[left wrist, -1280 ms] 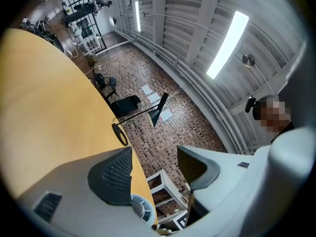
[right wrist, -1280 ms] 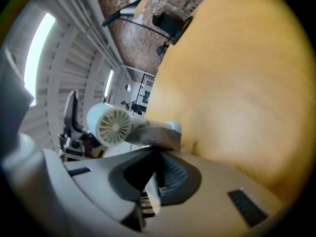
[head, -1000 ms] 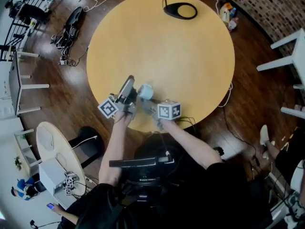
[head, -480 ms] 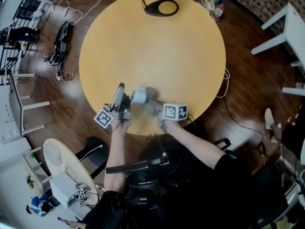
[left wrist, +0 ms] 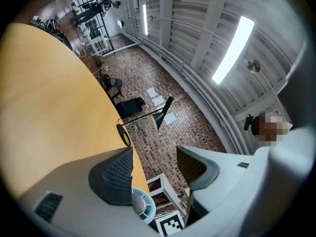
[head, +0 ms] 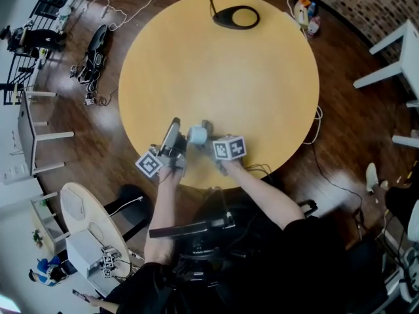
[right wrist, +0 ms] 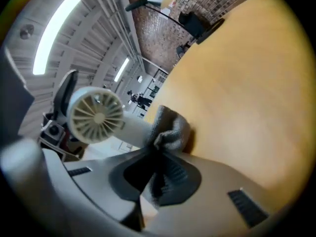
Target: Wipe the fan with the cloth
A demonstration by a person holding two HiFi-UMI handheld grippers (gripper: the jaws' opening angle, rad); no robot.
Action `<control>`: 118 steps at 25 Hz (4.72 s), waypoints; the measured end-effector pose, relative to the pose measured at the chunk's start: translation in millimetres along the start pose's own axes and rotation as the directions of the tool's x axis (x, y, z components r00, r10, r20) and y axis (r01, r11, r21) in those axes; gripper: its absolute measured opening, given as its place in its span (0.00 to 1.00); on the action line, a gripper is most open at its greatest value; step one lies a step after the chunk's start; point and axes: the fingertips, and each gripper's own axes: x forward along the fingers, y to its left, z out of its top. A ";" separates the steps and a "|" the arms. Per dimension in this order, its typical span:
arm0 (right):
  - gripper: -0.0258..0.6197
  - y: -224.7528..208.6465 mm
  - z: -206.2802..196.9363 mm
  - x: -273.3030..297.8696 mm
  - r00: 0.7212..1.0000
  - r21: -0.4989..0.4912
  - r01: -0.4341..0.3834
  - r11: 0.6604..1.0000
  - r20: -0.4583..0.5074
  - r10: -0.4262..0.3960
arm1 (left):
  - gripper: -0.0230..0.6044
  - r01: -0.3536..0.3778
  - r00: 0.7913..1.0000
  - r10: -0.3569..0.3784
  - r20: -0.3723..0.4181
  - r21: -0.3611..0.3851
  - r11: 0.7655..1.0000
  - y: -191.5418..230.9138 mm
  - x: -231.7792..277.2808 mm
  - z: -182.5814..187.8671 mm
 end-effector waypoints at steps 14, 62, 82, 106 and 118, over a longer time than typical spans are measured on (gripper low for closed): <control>0.08 45.9 30.2 -59.0 0.976 0.079 -0.201 0.976 0.097 0.193 | 0.45 -0.015 0.998 0.018 0.054 -0.050 0.999 16.5 -6.7 -4.5; 0.08 -40.2 157.2 18.6 0.991 -0.118 0.115 0.986 -0.054 -0.122 | 0.45 -0.052 0.957 0.170 0.233 -0.440 0.897 203.1 119.1 33.9; 0.08 -62.9 197.8 -130.4 0.987 0.251 -0.118 0.961 0.140 0.085 | 0.45 -0.139 0.974 0.189 0.129 -0.322 0.936 151.7 39.0 20.9; 0.08 102.0 103.5 -275.2 0.883 -0.066 -0.428 0.901 0.182 0.433 | 0.43 0.071 0.994 -0.070 0.080 -0.001 0.997 -121.2 -57.9 -68.5; 0.08 160.6 25.8 -279.0 0.906 -0.126 -0.314 0.941 0.255 0.337 | 0.42 0.168 0.986 -0.168 -0.003 -0.030 0.985 -125.5 -129.0 -97.6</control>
